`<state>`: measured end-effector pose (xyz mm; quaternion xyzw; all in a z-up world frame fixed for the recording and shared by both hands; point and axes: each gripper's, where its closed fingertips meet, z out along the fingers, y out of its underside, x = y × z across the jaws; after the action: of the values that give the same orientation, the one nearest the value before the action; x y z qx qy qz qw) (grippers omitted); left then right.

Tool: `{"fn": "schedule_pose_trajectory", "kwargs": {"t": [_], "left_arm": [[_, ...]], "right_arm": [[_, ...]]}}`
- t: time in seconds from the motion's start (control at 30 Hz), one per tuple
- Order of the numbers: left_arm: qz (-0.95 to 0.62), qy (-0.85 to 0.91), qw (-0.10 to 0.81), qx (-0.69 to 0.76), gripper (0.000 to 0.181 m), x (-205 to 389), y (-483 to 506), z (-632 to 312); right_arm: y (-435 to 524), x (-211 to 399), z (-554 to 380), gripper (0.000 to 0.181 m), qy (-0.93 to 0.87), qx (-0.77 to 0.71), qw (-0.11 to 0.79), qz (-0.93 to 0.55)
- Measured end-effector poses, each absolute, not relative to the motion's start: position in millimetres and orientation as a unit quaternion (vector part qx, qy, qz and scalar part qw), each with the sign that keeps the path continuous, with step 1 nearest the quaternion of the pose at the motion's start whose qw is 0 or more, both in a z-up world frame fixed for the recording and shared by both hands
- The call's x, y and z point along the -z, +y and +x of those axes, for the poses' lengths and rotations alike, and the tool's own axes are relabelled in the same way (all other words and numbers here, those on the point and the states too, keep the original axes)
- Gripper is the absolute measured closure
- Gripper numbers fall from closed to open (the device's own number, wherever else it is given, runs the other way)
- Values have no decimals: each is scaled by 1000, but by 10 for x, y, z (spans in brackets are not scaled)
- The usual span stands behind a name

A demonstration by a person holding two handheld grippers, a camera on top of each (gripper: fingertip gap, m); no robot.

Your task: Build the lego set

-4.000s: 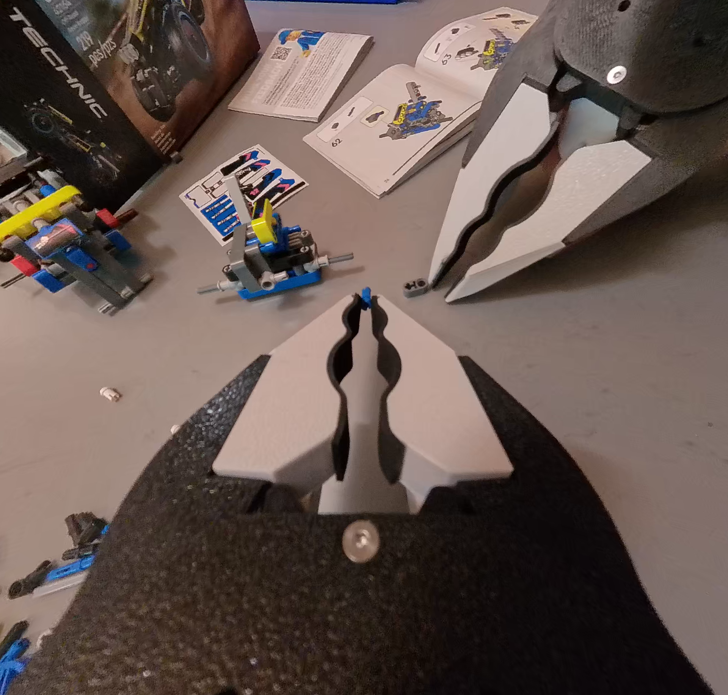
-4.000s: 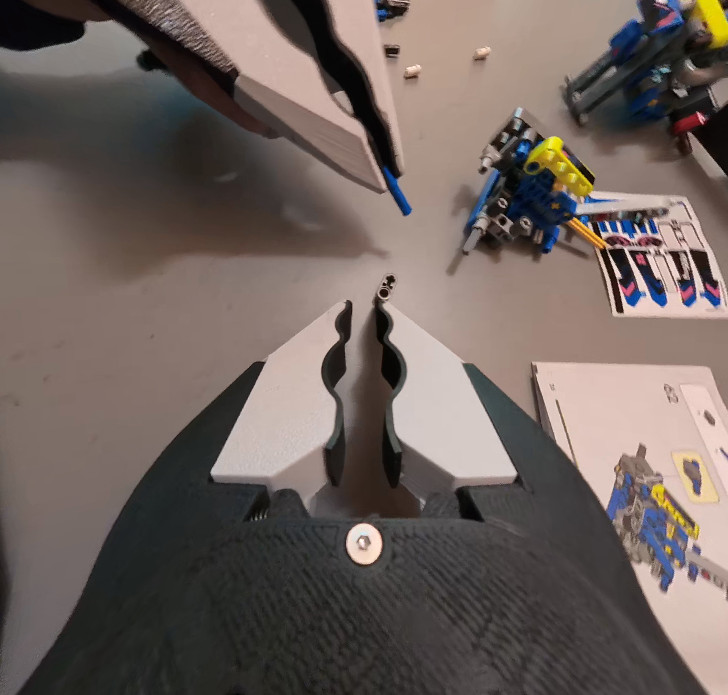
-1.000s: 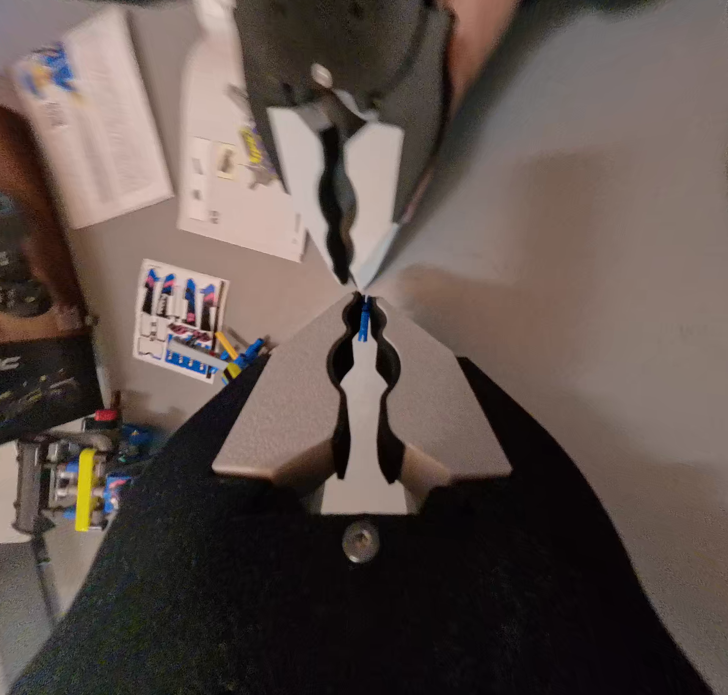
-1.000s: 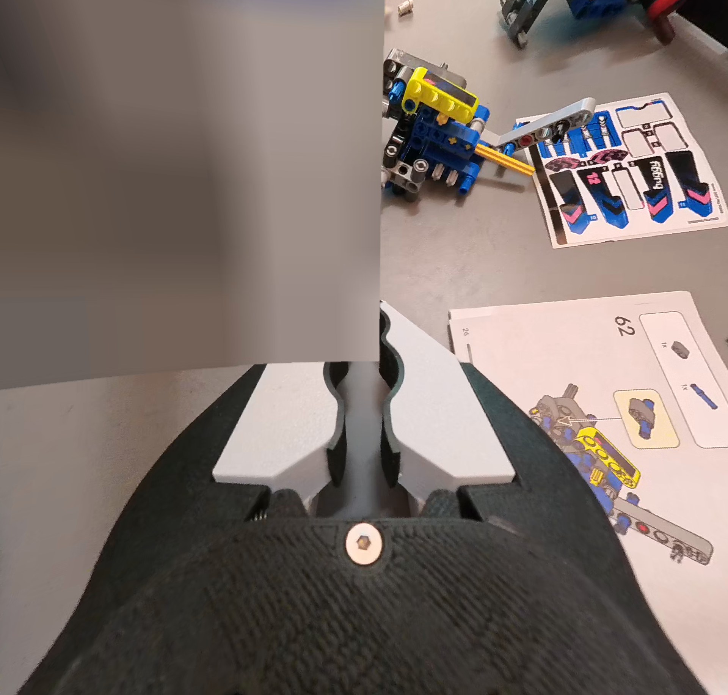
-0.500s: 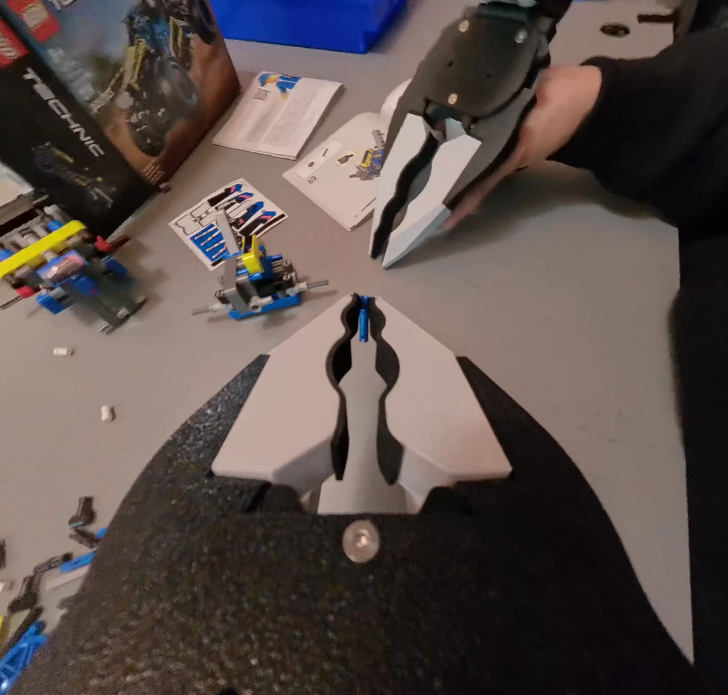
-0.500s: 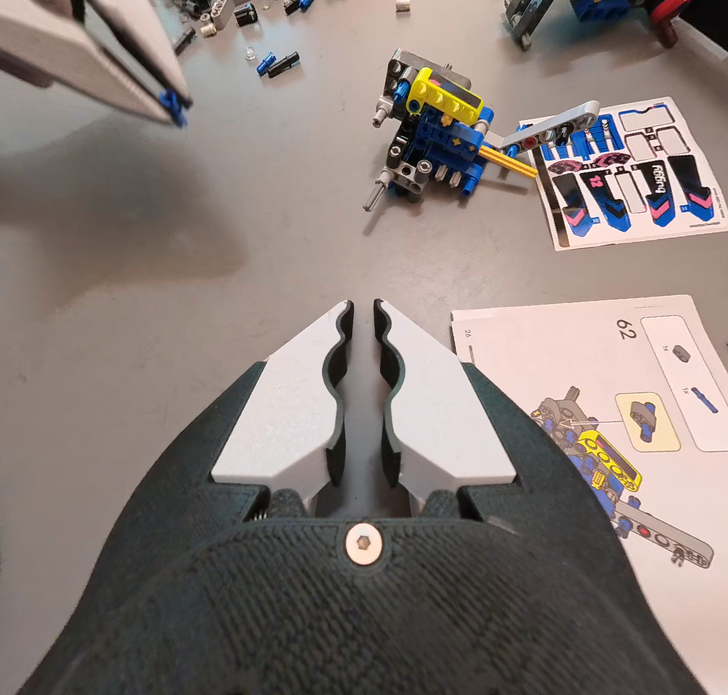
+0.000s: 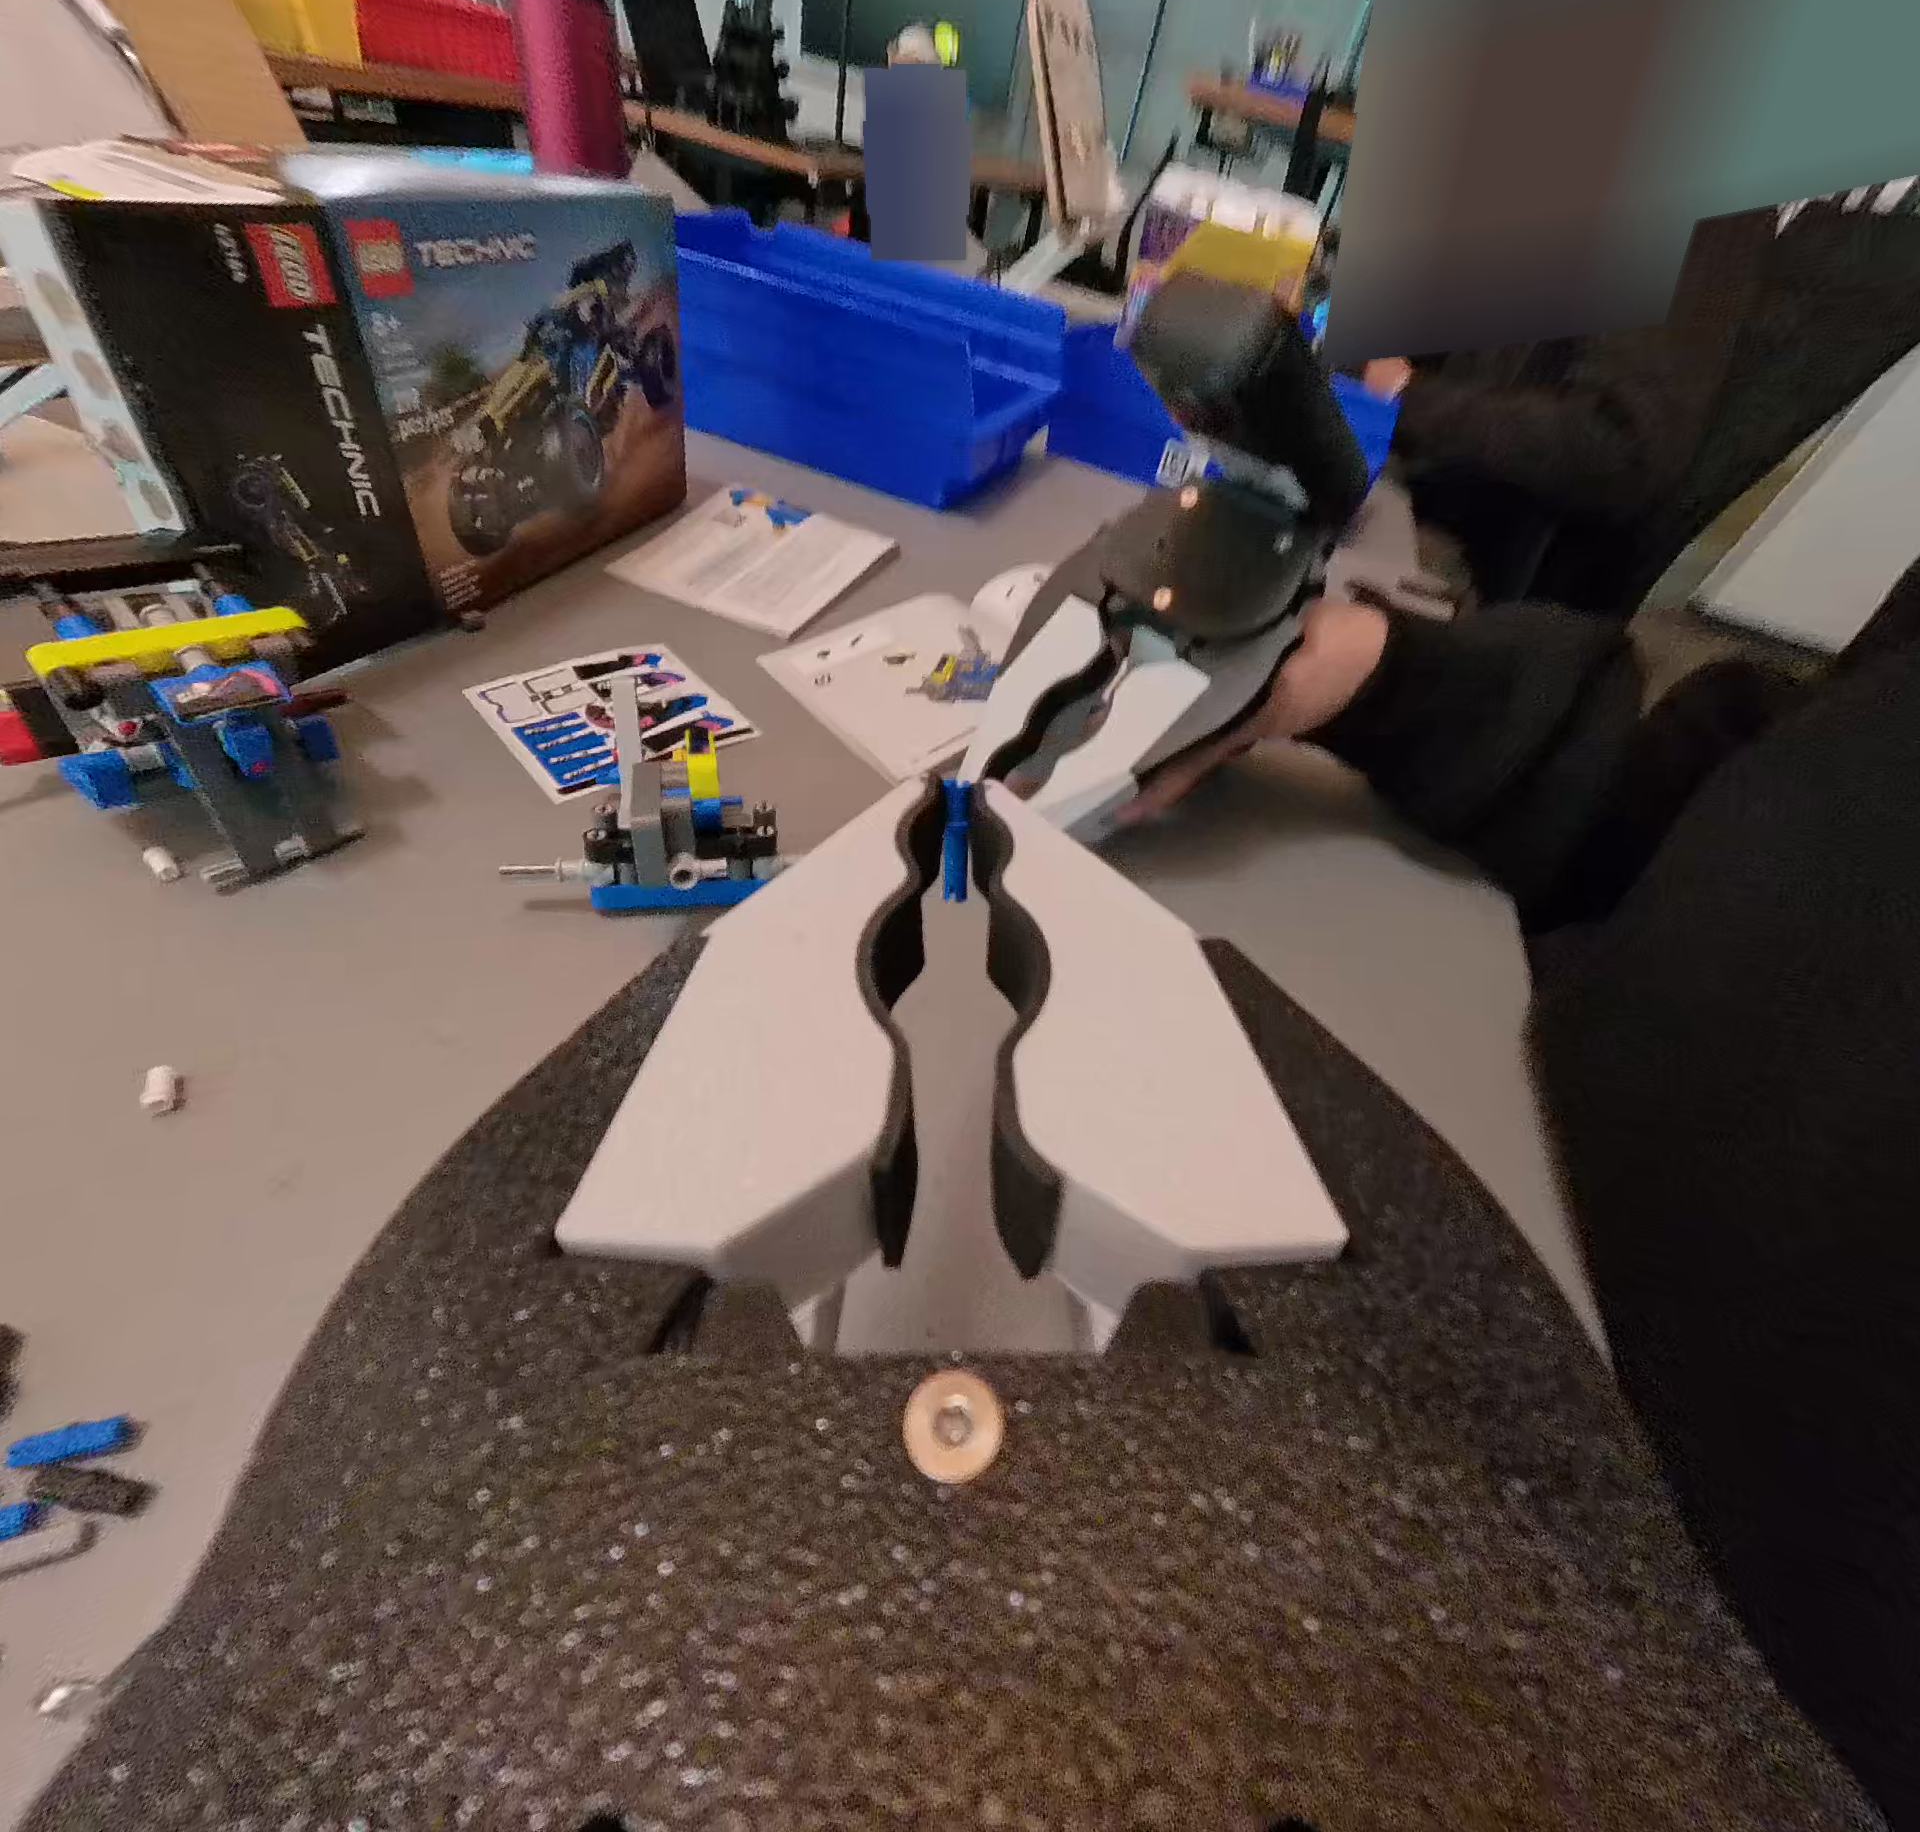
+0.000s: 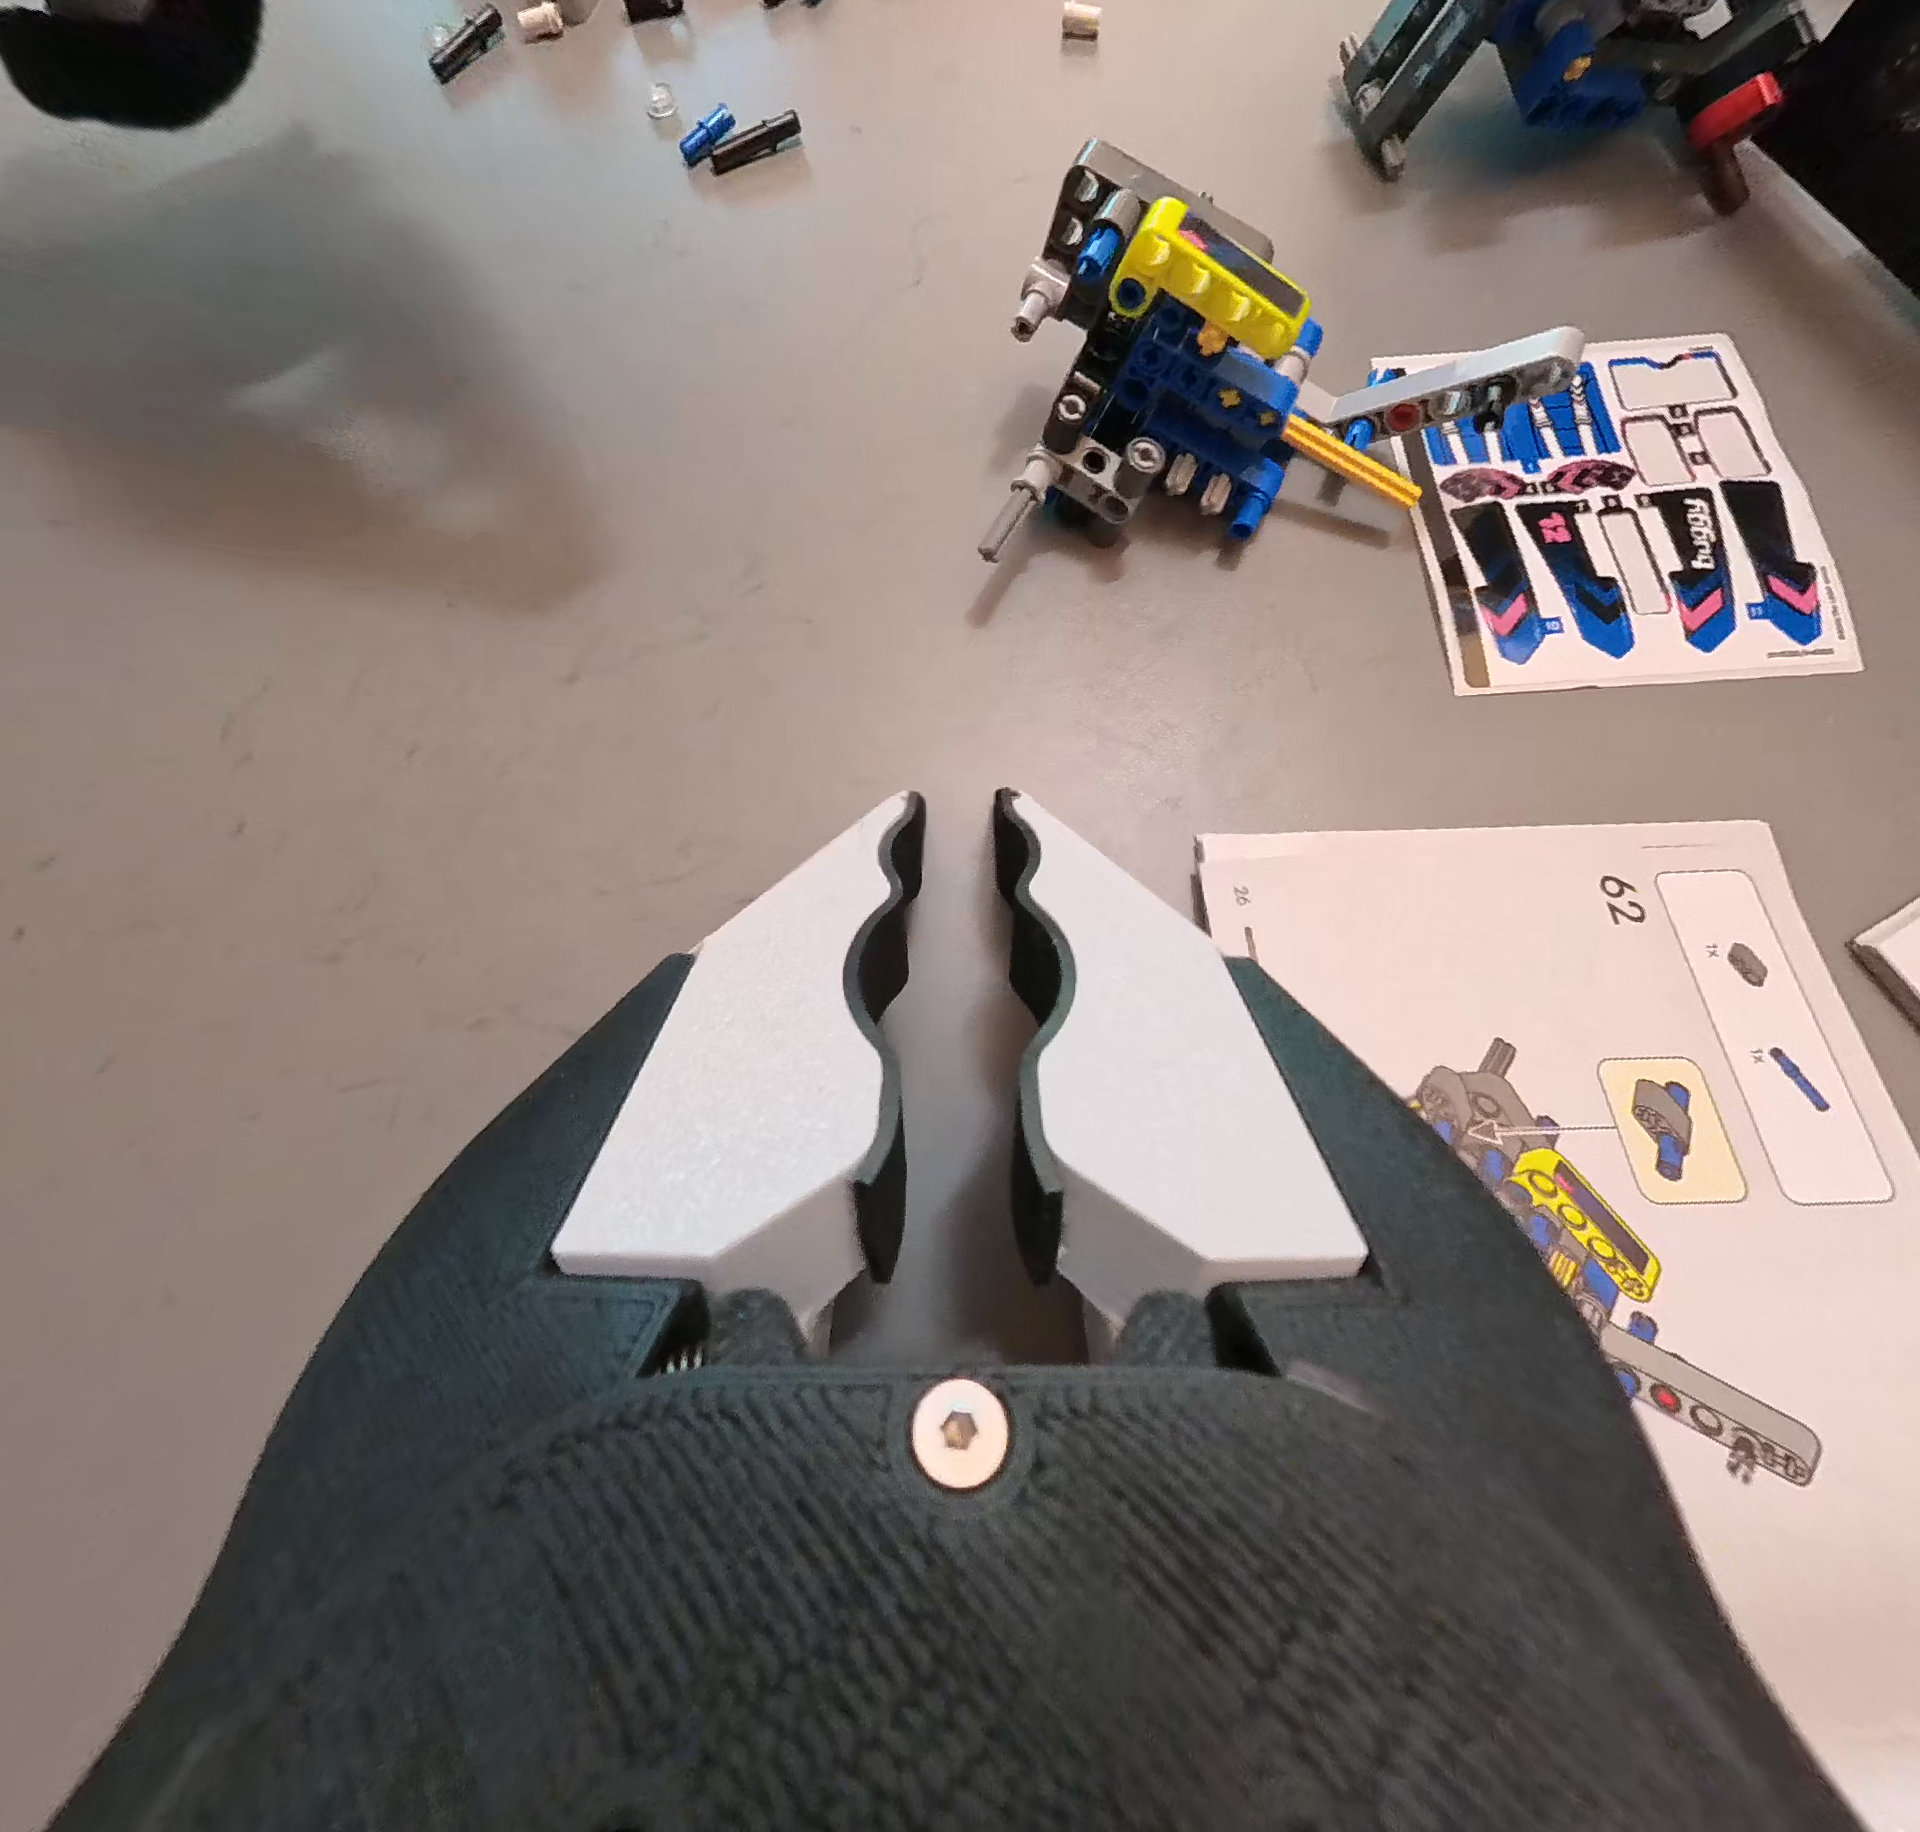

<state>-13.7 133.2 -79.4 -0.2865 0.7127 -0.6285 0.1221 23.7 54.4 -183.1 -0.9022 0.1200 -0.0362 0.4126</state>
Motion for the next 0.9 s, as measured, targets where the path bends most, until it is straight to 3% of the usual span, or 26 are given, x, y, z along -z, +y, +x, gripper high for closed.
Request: {"fn": "schedule_pose_trajectory", "kwargs": {"t": [0.17, 0.3, 0.53, 0.67, 0.9], "left_arm": [[-340, 646, 114, 674, 180, 637, 1584, -64], [-348, 604, 115, 708, 180, 506, 1780, -50], [-286, 516, 243, 770, 180, 120, 2703, -17], [-258, 492, 296, 777, 180, 98, 2971, -108], [-266, 482, 287, 784, 180, 114, 3115, -180]], "right_arm": [[678, 1810, 121, 164, 96, 29, 419, -903], [1122, 1494, -8, 163, 64, 32, 483, -873], [2442, 670, 794, 159, 70, 121, 548, -825], [3257, 1092, 1456, 153, 113, 75, 463, -876], [3785, 1708, 1809, 149, 163, 40, 389, -906]]}}
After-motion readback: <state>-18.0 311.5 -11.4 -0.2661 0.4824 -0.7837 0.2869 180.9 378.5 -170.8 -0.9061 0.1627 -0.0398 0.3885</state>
